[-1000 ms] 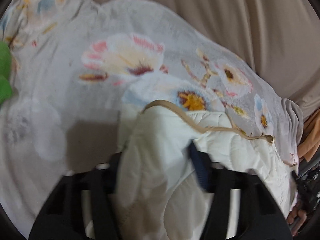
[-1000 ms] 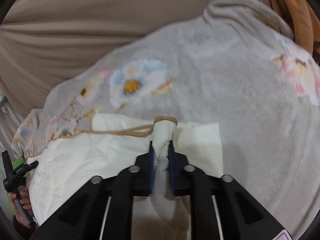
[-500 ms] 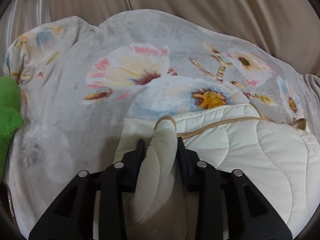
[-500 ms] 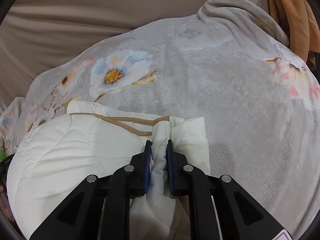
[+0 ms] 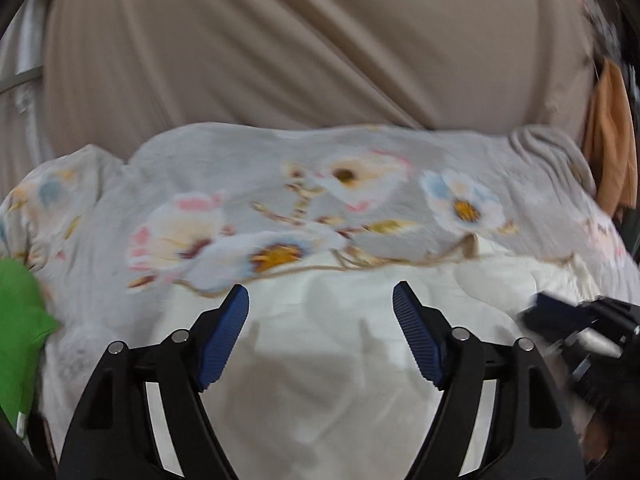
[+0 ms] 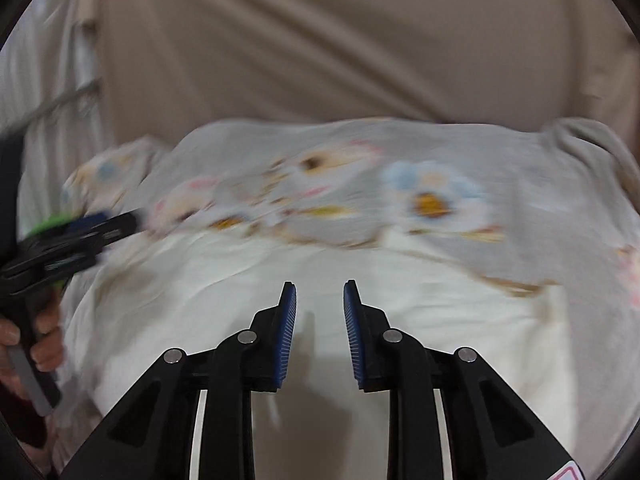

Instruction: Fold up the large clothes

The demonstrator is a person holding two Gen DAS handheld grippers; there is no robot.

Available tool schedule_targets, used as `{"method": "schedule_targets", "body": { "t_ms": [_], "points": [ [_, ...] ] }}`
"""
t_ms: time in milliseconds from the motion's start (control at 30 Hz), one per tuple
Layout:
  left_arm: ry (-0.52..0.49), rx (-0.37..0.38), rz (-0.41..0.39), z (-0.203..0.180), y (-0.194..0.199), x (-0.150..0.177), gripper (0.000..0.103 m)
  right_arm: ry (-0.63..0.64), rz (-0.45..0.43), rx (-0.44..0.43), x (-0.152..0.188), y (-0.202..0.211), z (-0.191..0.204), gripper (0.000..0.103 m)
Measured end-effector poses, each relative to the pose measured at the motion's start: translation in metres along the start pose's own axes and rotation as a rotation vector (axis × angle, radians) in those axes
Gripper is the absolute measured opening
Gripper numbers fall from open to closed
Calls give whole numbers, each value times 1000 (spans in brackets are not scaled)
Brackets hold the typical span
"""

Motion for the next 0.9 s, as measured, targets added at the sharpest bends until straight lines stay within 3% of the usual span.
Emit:
{"method": "schedule_targets", "body": {
  "t_ms": [67,133,233,400,533,900],
  "points": [
    [-39,-41,39,-12,-24,7,72,70,36,2,5,-21,23,19],
    [-48,-95,87,-7,-49,18,72,78,69,33,10,-40,19,19],
    [13,-53,127,11,-64,29,76,-1,75,58,12,-43,-19,17],
    [50,-63,121,29,-68,33,85,-160,67,199,22,-32,-111,17],
    [46,-74,116,29,-71,36,87,-256,65,231,37,-23,-159,17],
    [66,-41,111,30,-78,42,91,-278,60,231,48,-29,-169,17]
  ]
}}
Point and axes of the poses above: each gripper's, at about its wrist camera, not at the fingertips, and y roughly against the way its jaws point, z to its left, x to its underside, the point moved 9 cm from there along -y, roughly the way its jaws point, and after that the axes turned 7 degrees about z, right-handed, at the moved point
